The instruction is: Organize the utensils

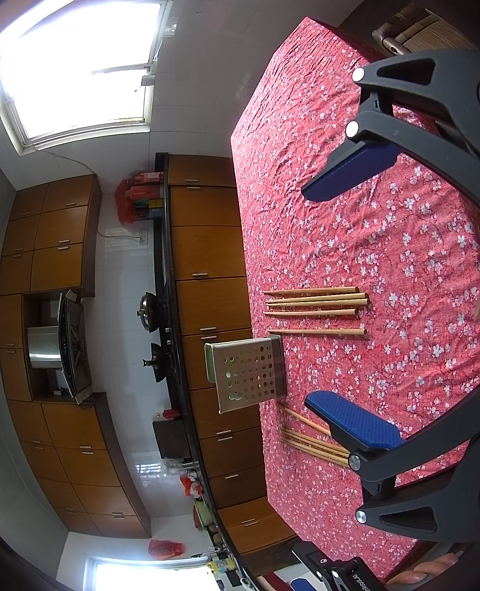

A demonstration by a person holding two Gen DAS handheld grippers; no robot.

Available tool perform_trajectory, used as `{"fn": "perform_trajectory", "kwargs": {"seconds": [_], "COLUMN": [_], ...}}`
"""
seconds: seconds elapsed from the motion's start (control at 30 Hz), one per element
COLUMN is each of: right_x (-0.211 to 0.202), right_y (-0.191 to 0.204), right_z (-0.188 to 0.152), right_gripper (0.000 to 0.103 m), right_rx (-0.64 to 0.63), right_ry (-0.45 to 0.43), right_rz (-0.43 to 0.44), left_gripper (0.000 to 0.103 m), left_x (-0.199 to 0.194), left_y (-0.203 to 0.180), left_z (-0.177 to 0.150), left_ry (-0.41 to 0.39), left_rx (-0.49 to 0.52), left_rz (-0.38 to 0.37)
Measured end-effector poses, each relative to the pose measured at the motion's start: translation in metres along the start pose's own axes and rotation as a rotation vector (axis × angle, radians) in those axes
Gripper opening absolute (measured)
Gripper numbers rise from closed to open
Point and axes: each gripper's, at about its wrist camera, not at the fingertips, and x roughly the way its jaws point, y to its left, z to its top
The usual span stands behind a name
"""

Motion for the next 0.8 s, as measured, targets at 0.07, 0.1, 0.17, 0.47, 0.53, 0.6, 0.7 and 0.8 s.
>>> {"fn": "perform_trajectory", "kwargs": {"seconds": [0.07, 0.1, 0.17, 0.47, 0.53, 0.6, 0.7, 0.8], "right_x": [-0.0002, -0.0002, -0.0003, -0.0033, -0.0043, -0.0054, -0.0065, -0.0027], "right_y": [-0.0001, -0.0001, -0.0002, 0.0005, 0.0008, 0.0011, -0.0017, -0.0024], "right_z": [0.0001, 0.0001, 0.0001, 0.0030, 0.0040, 0.0051, 0.0054, 0.0034], "right_gripper": [0.101, 0.101, 0.101, 0.101, 0.101, 0.101, 0.101, 0.101], "right_rx": [0.000, 0.000, 0.000, 0.000, 0.000, 0.001, 0.002, 0.004], "right_ry": [0.000, 0.000, 0.000, 0.000, 0.000, 0.001, 0.004, 0.012], "right_rz": [0.000, 0.000, 0.000, 0.000, 0.000, 0.000, 0.000, -0.003], "left_gripper": [0.099, 0.099, 0.099, 0.099, 0.099, 0.099, 0.099, 0.099], "left_x": [0.0000, -0.0001, 0.0001, 0.0003, 0.0006, 0.0007, 0.0009, 0.0022], "left_y": [0.0000, 0.0000, 0.0000, -0.0001, -0.0003, -0.0002, -0.0002, -0.0003], "left_z": [0.0000, 0.0000, 0.0000, -0.0001, -0.0001, -0.0001, -0.0003, -0.0013], "left_ry": [0.000, 0.000, 0.000, 0.001, 0.001, 0.002, 0.004, 0.014], "left_rx": [0.000, 0.000, 0.000, 0.000, 0.001, 0.001, 0.000, -0.005], "left_rz": [0.001, 0.001, 0.001, 0.000, 0.001, 0.001, 0.001, 0.003]}}
